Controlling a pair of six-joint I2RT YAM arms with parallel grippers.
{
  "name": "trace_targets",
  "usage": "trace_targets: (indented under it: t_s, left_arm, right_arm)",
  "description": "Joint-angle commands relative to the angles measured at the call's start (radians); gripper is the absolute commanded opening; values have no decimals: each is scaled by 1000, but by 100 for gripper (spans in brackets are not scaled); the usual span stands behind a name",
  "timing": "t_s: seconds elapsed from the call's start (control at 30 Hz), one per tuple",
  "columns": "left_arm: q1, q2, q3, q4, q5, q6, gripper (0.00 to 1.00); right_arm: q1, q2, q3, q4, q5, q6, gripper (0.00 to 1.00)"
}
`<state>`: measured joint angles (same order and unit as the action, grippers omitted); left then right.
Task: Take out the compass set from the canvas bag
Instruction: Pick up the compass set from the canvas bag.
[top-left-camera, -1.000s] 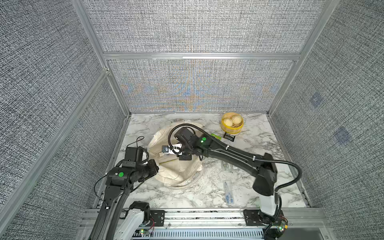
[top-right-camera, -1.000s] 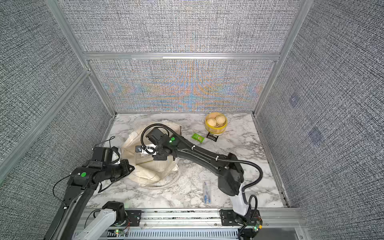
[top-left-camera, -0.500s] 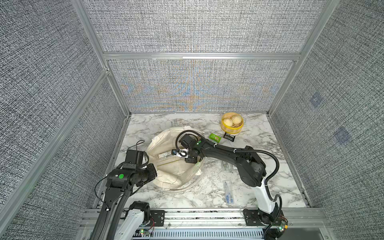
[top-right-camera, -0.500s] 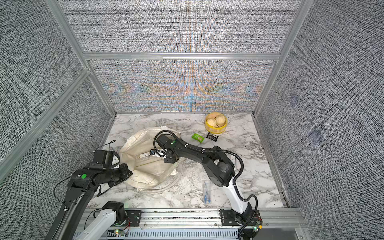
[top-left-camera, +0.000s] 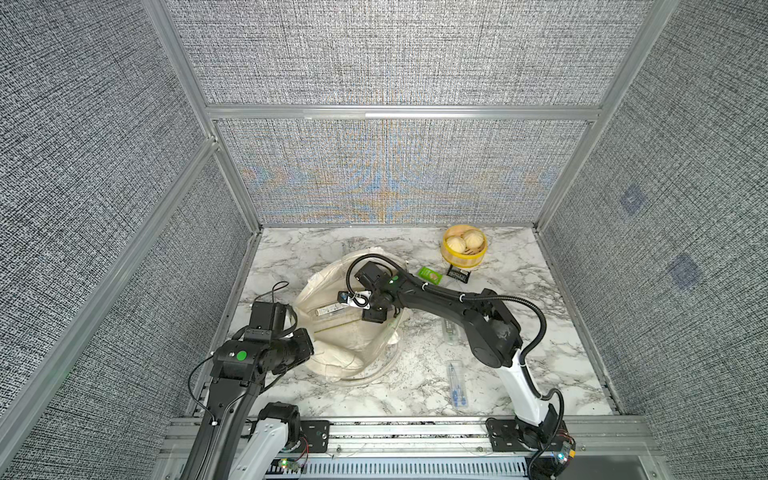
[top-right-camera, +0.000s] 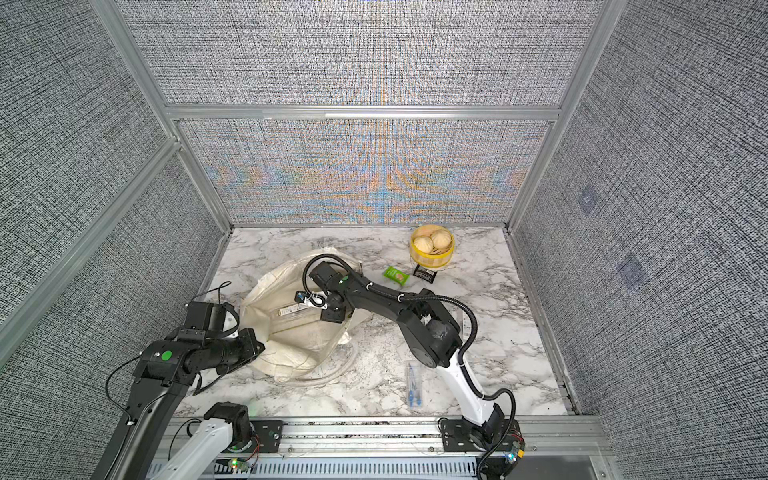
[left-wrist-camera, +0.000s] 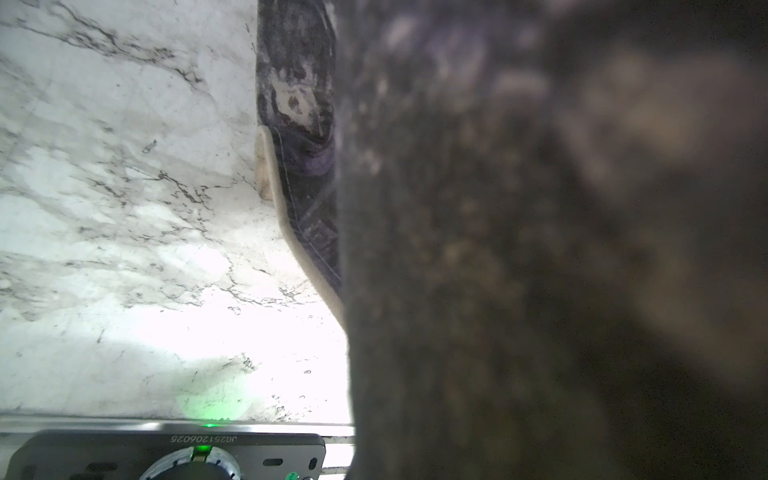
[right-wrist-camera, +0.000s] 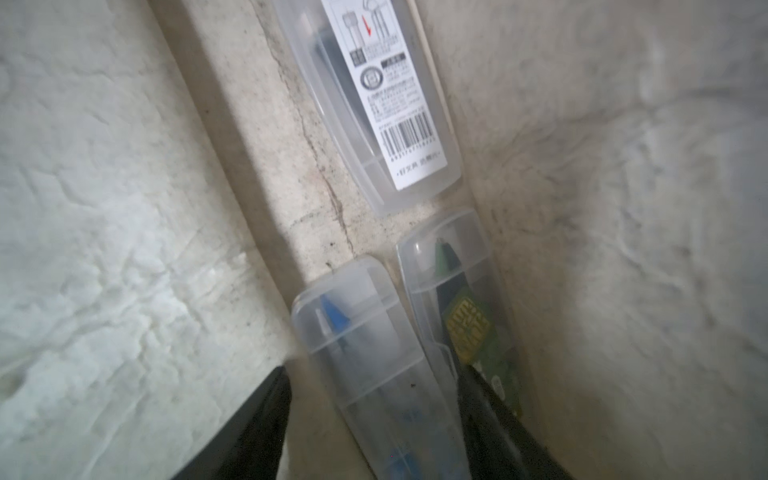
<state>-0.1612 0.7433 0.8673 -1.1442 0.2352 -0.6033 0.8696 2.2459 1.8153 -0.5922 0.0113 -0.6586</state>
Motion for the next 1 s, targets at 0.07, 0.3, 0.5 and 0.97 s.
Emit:
trace_targets:
  t_s: [0.07,0.3,0.5,0.97]
  left_arm:
    - [9,-4,-5,-22,10,14,0]
    - [12,-9,-7,-18,15,14,0]
    - [27,-4,-11,-11,32,20,0]
    - [43,-14,-14,-5,44,25,0]
  right_arm:
    - [-27,33,3,-58,-28,19,67]
    - [-18,98,31,-109,-63,76,66]
    - [21,106,55,-118,-140,192,60]
    - [31,80,151,-152,-213,257,46]
